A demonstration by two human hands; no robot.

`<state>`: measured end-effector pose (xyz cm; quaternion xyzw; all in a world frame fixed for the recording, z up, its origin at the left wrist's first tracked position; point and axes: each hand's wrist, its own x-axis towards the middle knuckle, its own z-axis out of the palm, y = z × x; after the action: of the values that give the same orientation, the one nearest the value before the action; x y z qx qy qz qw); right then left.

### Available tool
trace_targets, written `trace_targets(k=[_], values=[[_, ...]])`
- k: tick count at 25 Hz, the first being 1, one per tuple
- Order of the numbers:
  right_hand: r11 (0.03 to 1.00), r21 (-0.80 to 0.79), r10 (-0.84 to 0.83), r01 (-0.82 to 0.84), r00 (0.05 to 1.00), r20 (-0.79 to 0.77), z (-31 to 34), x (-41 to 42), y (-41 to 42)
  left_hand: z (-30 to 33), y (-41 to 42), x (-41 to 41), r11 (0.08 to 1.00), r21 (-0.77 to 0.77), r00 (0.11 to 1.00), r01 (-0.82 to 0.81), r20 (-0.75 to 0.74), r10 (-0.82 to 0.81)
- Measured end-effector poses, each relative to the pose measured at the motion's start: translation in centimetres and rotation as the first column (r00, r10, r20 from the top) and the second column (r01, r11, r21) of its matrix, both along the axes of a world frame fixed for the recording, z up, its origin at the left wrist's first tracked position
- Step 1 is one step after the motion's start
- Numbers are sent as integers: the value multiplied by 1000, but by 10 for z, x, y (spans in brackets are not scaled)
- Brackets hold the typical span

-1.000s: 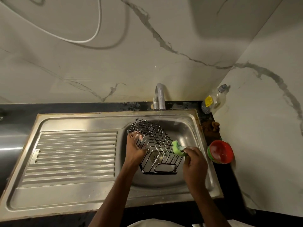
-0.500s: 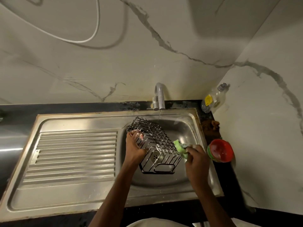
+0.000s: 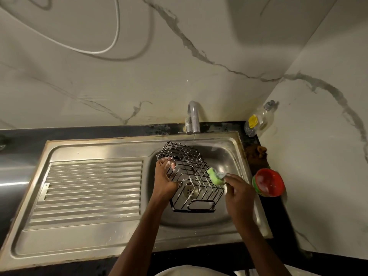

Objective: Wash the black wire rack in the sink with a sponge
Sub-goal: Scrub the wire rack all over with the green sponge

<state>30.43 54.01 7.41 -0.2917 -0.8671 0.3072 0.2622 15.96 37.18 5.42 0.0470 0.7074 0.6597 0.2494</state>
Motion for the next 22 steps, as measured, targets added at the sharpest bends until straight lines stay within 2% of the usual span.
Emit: trace_targets(k=[2, 5, 7, 8, 11, 14, 17, 19, 21, 22], values=[[998, -51, 33, -36, 998, -57, 13, -18, -30, -4, 3, 1, 998, -4, 998, 55, -20, -55], [973, 30, 229, -227, 962, -152, 23, -21, -55, -3, 3, 0, 996, -17, 994, 93, -56, -93], [961, 92, 270, -261, 956, -111, 17, -18, -36, -1, 0, -2, 996, -8, 995, 92, -40, -92], [969, 101, 231, -223, 970, -74, 10, -15, -22, -1, -2, -3, 996, -1, 996, 84, -29, -84], [998, -48, 40, -41, 999, -23, -6, -6, 13, -1, -7, -3, 996, -30, 996, 81, -42, -82], [994, -107, -10, 3, 998, -60, 1, -20, -13, 3, -5, -2, 992, -78, 989, 101, -101, -109], [975, -12, 216, -223, 955, -202, 21, -30, -56, 6, 2, 1, 983, -145, 964, 111, -226, -142], [936, 123, 345, -330, 927, -144, 16, -27, -48, 4, 0, 0, 982, -155, 957, 104, -252, -141], [938, 184, 306, -294, 951, -44, -1, -16, -19, 0, -6, -1, 988, -120, 977, 98, -179, -119], [962, 151, 235, -230, 972, -15, -10, -10, -3, -2, -9, 0, 990, -100, 985, 94, -133, -107]])
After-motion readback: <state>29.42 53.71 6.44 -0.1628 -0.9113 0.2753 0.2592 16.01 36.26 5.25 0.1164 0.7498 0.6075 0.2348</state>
